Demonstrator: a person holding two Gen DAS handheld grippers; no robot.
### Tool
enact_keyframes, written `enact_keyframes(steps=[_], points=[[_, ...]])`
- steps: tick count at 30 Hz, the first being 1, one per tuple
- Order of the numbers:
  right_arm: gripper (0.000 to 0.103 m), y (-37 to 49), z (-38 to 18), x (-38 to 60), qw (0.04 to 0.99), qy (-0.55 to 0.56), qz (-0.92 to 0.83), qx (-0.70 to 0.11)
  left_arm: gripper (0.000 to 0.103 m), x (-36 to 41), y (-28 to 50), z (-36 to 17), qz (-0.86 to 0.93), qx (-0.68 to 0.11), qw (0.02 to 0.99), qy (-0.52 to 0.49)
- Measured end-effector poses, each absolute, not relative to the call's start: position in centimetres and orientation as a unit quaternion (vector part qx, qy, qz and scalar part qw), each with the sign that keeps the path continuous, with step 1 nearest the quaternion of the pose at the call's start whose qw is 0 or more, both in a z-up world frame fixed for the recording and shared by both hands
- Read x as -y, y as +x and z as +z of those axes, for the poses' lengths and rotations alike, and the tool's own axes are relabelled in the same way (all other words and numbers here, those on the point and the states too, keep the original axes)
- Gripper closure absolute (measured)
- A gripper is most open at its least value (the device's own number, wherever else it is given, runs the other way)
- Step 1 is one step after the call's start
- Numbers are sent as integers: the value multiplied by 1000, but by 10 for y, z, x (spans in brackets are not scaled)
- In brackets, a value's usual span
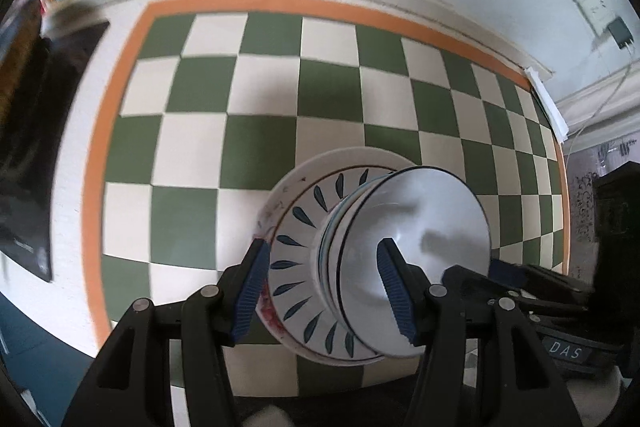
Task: Organize plates and bowls
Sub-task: 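Open both tools and lift them away from the bowls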
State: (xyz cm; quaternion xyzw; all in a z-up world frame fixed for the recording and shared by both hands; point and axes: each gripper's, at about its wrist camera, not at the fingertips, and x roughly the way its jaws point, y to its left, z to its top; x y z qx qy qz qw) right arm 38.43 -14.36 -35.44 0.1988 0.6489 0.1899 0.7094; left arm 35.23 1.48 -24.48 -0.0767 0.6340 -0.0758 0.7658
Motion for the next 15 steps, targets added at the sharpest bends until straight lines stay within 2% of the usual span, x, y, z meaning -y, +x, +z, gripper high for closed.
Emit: enact_keyframes(steps=[2, 5, 6, 8, 11, 15], points=[[38, 377, -340, 143, 727, 178, 171, -641, 45, -16, 347, -235, -78, -625, 774, -67], [22, 365, -319, 144, 748, 164, 153, -625, 19, -18, 340, -220, -77, -608, 788, -51], [20, 359, -311, 144, 756, 159, 148, -617, 15, -18, 338, -214, -75, -602, 794, -47], [14, 348, -293, 142, 775, 141, 130, -602, 14, -18, 331, -201, -68, -584, 808, -38], [10, 334, -271, 141, 796, 118, 109, -584, 4, -19, 318, -184, -66, -564, 822, -39], [5, 311, -238, 143, 829, 90, 89, -545, 3, -16, 298, -163, -60, -533, 843, -40]])
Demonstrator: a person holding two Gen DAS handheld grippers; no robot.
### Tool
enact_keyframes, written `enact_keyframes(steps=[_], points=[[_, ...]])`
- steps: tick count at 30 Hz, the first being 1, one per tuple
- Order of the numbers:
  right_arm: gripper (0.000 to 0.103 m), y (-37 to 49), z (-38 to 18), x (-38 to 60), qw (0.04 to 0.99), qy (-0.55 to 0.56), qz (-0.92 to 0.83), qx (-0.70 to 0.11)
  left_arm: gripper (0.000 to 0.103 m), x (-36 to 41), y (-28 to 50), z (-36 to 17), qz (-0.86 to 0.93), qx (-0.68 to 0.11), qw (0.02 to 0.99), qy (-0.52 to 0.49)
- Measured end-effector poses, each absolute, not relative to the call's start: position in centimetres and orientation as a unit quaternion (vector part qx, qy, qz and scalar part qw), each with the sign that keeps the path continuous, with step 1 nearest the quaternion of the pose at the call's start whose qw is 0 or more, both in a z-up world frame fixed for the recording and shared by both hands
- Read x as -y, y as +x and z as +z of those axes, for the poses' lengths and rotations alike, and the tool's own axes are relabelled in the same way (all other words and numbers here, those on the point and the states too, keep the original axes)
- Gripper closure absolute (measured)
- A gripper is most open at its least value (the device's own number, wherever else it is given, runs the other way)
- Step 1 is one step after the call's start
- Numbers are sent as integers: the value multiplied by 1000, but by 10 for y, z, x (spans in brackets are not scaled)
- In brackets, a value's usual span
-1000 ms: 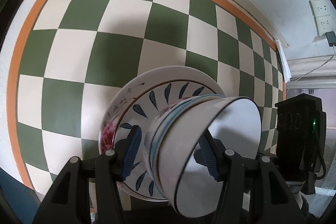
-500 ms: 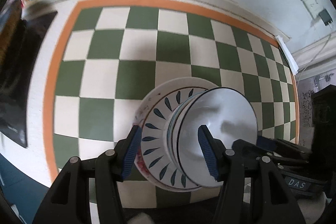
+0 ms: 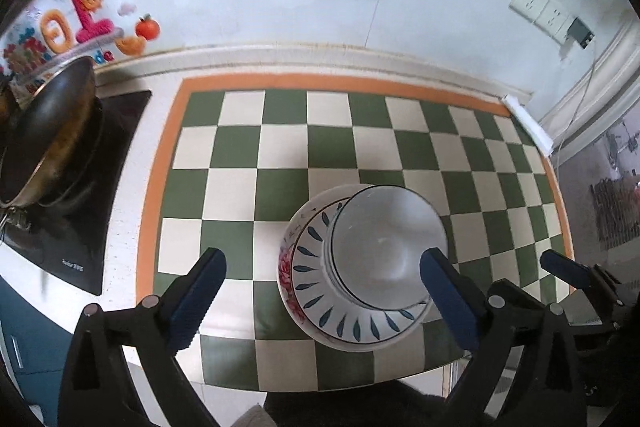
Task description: Organize plates and bowls
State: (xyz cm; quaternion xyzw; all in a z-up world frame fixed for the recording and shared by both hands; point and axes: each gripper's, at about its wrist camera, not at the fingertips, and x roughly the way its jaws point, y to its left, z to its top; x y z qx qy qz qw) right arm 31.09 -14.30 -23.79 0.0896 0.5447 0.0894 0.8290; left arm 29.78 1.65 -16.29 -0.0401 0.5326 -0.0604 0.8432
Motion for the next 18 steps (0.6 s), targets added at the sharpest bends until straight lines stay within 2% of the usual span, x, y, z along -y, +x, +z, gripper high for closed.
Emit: enact_keyframes(steps=[7, 18], points=[[2, 267, -196, 147, 862, 66, 86, -494, 0, -12, 256, -125, -46, -466, 882, -50], [2, 179, -147, 174, 885, 69, 96, -450, 0, -1, 168, -78, -18, -423, 904, -55]])
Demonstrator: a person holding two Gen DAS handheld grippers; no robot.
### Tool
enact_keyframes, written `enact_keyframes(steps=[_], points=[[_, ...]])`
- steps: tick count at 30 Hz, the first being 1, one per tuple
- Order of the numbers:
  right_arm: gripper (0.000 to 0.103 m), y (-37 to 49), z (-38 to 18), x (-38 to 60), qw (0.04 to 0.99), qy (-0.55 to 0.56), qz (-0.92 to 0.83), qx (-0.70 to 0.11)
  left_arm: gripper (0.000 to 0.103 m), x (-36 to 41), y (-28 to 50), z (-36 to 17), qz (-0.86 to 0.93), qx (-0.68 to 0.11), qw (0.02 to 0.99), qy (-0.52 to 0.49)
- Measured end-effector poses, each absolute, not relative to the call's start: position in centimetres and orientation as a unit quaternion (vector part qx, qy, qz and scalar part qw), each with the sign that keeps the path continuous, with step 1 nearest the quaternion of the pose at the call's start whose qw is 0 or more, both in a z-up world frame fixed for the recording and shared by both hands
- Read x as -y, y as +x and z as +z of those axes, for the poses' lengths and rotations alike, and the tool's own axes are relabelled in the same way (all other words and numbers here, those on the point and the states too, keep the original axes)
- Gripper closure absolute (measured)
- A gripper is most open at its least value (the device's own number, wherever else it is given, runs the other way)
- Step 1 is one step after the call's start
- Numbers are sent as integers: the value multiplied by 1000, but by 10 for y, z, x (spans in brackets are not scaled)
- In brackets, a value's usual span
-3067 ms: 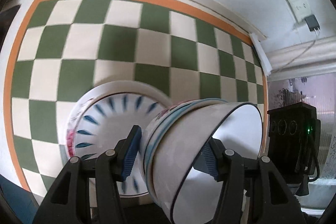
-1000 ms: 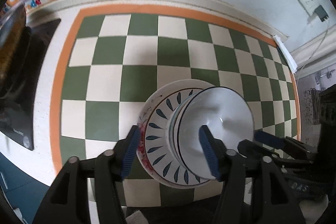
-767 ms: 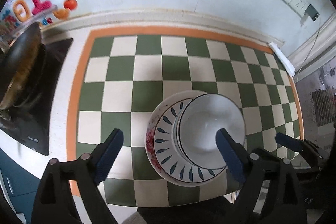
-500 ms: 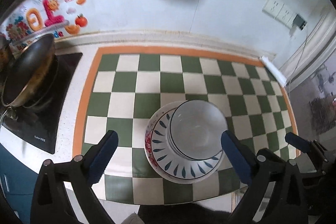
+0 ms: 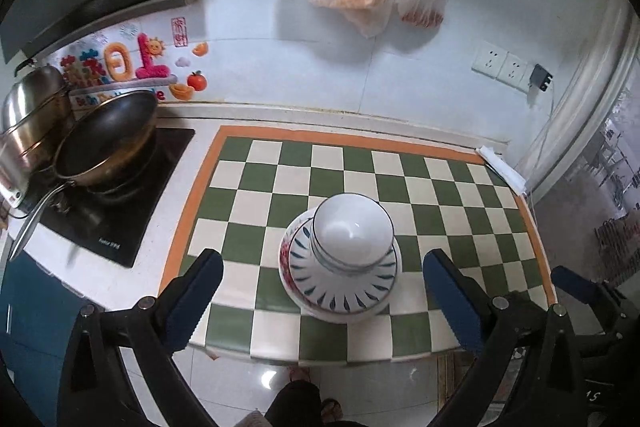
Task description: Organize plates and bowls
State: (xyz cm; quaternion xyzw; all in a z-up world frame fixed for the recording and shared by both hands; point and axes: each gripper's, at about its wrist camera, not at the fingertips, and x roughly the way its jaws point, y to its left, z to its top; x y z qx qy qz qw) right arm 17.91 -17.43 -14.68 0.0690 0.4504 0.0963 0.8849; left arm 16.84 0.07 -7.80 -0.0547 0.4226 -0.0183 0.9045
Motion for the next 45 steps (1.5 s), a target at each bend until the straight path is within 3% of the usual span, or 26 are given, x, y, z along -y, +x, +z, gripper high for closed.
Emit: enact_keyframes(steps=[19, 32, 45], points=[[1, 8, -57, 184, 919, 64, 78, -381, 0, -6, 11, -15, 1, -366, 931, -8], [1, -60, -40, 156, 928, 66, 58, -362, 0, -30, -33, -11, 4, -360, 933, 9], [1, -76, -38, 154, 928, 60, 45, -364, 0, -35, -49, -16, -3, -367, 930, -3]])
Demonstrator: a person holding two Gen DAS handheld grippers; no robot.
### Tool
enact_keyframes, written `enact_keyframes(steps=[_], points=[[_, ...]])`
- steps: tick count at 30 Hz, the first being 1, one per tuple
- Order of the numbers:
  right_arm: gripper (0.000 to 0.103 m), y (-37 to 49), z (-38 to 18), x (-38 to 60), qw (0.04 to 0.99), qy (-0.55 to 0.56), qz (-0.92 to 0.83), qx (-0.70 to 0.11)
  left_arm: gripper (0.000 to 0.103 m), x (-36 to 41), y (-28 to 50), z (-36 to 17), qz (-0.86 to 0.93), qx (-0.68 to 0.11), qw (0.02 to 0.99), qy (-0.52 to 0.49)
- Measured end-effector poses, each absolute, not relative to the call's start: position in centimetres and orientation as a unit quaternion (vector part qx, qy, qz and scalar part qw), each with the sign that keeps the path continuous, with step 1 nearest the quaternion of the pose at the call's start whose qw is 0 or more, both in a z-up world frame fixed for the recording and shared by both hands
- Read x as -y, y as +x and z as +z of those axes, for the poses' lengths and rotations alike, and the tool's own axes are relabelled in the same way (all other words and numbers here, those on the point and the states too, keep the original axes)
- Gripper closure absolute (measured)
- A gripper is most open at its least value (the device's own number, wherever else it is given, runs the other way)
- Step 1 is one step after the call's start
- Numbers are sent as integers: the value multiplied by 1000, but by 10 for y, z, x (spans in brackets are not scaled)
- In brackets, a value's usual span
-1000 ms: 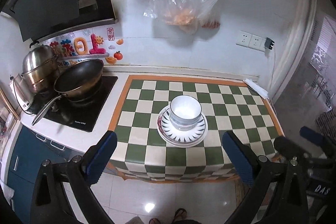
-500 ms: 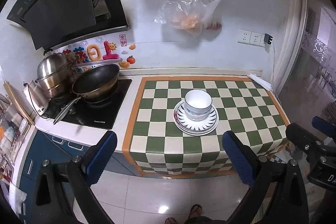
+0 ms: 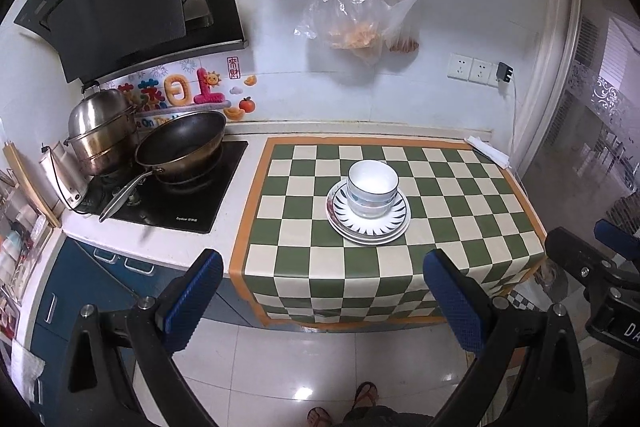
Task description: Organize plates and bowls
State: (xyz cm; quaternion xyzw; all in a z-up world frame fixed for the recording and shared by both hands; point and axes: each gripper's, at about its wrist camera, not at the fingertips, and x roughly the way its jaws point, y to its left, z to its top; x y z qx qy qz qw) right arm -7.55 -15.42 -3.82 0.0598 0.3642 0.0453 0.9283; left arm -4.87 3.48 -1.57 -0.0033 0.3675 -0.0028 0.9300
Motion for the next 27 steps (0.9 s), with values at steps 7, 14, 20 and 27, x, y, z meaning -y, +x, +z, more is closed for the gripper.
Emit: enact_keyframes(steps=[7, 14, 20, 27], points=[[1, -78, -38, 156, 926, 61, 43, -371, 0, -36, -53, -18, -7, -369, 930, -6], [1, -74, -44, 157, 923, 61, 39, -378, 0, -37, -55, -20, -9, -373, 928, -4], [1, -73, -47, 157, 923, 61, 39, -379, 0, -37, -54, -19, -9, -372, 928, -5], [0, -71, -50, 158, 923, 60, 34, -379, 0, -38, -55, -21, -12, -373, 928, -6]])
